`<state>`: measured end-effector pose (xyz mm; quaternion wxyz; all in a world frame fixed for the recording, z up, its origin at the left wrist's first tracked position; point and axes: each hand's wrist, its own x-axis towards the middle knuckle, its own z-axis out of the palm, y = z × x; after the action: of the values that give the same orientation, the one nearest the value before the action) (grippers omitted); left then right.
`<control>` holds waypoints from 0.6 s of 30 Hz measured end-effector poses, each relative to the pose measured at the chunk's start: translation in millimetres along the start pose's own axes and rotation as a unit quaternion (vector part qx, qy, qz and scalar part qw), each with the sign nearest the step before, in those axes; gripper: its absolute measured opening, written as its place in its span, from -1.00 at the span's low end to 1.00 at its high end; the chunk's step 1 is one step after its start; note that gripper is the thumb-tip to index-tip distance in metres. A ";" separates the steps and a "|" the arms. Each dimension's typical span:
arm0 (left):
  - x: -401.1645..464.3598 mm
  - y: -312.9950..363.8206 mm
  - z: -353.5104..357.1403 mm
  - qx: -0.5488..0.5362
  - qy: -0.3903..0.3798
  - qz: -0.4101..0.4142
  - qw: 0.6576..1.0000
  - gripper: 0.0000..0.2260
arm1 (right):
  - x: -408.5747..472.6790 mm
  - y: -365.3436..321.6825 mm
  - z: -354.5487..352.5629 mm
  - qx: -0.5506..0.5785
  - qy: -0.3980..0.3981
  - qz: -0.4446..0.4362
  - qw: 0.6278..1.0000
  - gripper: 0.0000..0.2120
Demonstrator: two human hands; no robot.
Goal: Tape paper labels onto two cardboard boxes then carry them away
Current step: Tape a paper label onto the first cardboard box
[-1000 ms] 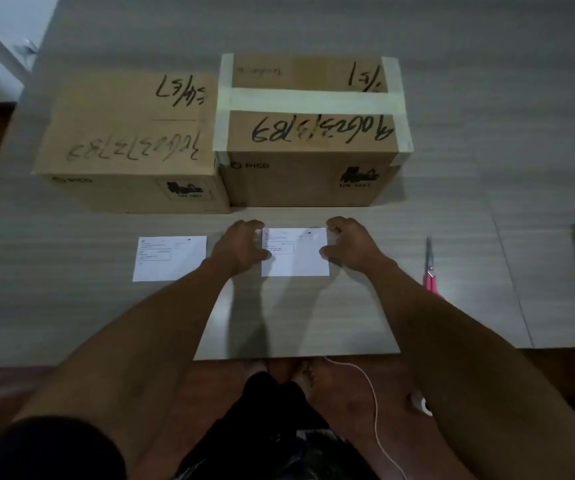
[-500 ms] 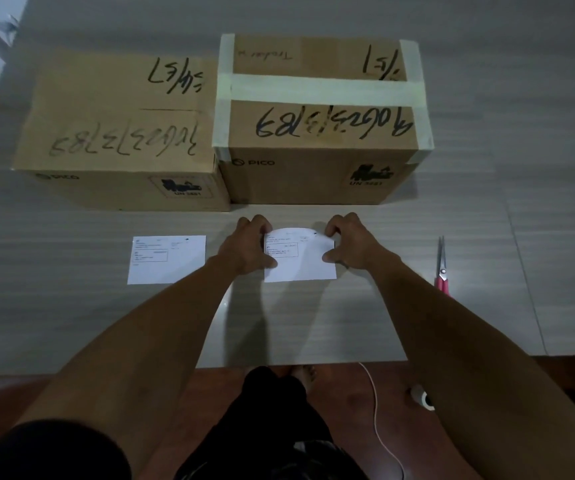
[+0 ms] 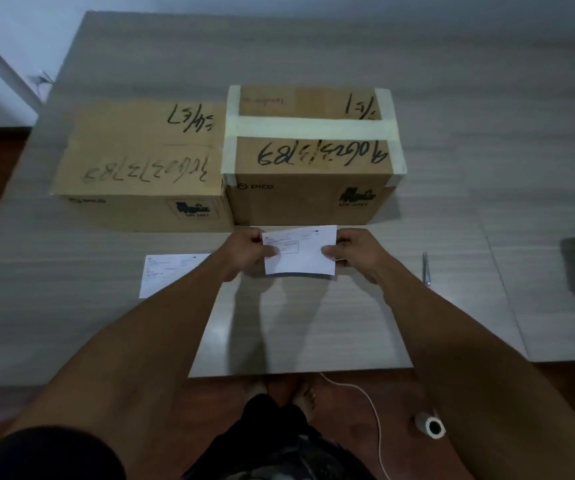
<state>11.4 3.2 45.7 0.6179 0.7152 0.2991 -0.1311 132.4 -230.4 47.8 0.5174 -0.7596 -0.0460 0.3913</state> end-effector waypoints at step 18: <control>-57.2 132.6 -16.0 -0.108 0.168 0.145 0.969 -0.80 | -31.9 -121.6 -41.1 0.080 0.085 -0.145 0.982 -0.86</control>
<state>41.7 -4.2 187.6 0.6446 0.6920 0.3038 0.1154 177.6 -220.5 171.7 0.6301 -0.7314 -0.0799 0.2483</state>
